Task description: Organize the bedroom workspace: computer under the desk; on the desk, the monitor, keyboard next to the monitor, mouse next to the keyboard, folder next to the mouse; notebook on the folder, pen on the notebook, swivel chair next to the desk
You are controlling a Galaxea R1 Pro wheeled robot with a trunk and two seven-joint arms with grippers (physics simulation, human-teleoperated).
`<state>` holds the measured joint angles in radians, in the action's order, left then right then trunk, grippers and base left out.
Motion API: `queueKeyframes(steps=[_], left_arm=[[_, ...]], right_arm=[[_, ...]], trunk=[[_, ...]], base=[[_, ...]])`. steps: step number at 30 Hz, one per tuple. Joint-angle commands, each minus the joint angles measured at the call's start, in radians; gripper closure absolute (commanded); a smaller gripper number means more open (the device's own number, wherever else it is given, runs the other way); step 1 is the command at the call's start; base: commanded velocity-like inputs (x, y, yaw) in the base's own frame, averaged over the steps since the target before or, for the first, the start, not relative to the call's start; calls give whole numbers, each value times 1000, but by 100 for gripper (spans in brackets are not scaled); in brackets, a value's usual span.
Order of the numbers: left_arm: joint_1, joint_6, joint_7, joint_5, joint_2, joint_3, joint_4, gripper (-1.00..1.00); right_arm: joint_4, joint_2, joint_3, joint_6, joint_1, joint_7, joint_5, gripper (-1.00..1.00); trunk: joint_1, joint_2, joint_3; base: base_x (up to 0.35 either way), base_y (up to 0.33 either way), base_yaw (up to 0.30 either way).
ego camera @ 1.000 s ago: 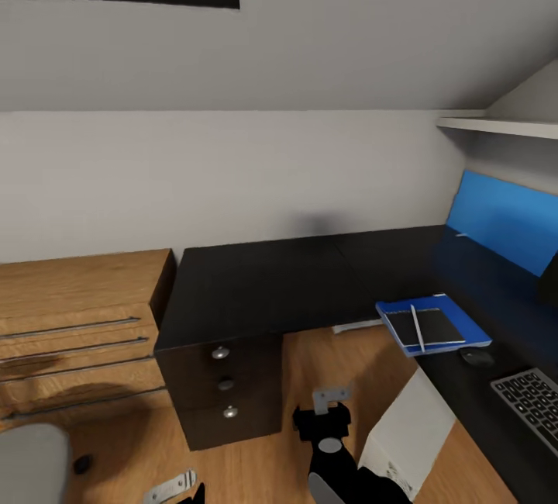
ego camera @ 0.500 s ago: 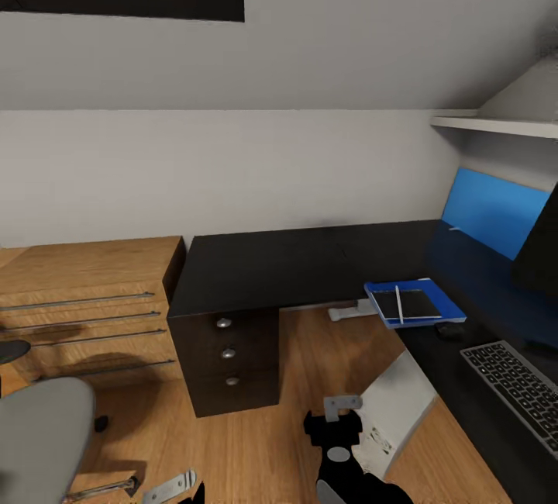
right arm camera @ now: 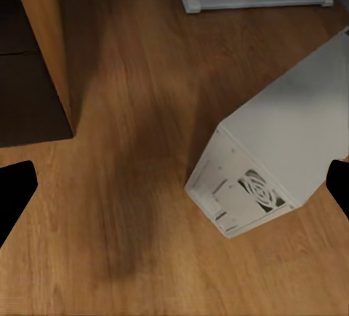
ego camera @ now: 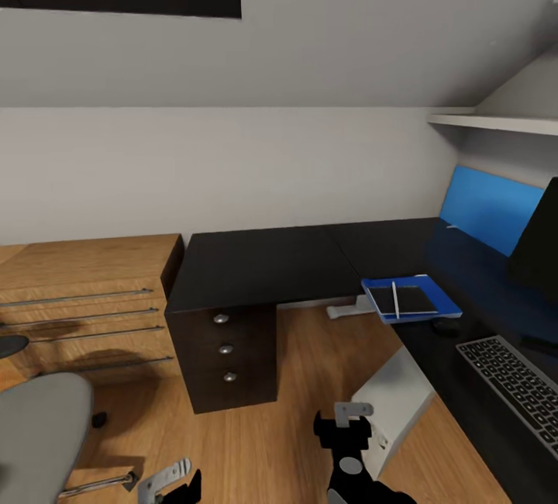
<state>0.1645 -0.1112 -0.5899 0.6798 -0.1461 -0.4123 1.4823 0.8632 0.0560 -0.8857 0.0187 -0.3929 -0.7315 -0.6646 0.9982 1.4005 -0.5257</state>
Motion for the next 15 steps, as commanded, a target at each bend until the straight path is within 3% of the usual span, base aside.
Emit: queueKeyframes(steps=[1,2,4,11,15], left_arm=[[0,-4,-6,4,0,2,3,-100],[0,8,-15,2,33,8,-31,-100],[-1,17,-15,1,39,8,-41,-100],[0,25,-9,2,45,7,-60,-100],[0,21,-7,4,44,7,-66,-100]], right_arm=[[-7,1,-5,-5,-1,11,-5,-100],[-46,0,-4,-26,-2,48,-3,-100],[-69,-3,-6,-42,-1,51,-2,-100],[-129,-15,-12,-99,-1,55,0,-100],[-193,-25,-38,-143,-1,59,15,-100]], trunk=[[4,8,-4],[8,15,-7],[16,29,-13],[42,78,-35],[58,106,-48]], base=[[-1,-1,0],[0,0,0],[0,0,0],[0,0,0],[0,0,0]])
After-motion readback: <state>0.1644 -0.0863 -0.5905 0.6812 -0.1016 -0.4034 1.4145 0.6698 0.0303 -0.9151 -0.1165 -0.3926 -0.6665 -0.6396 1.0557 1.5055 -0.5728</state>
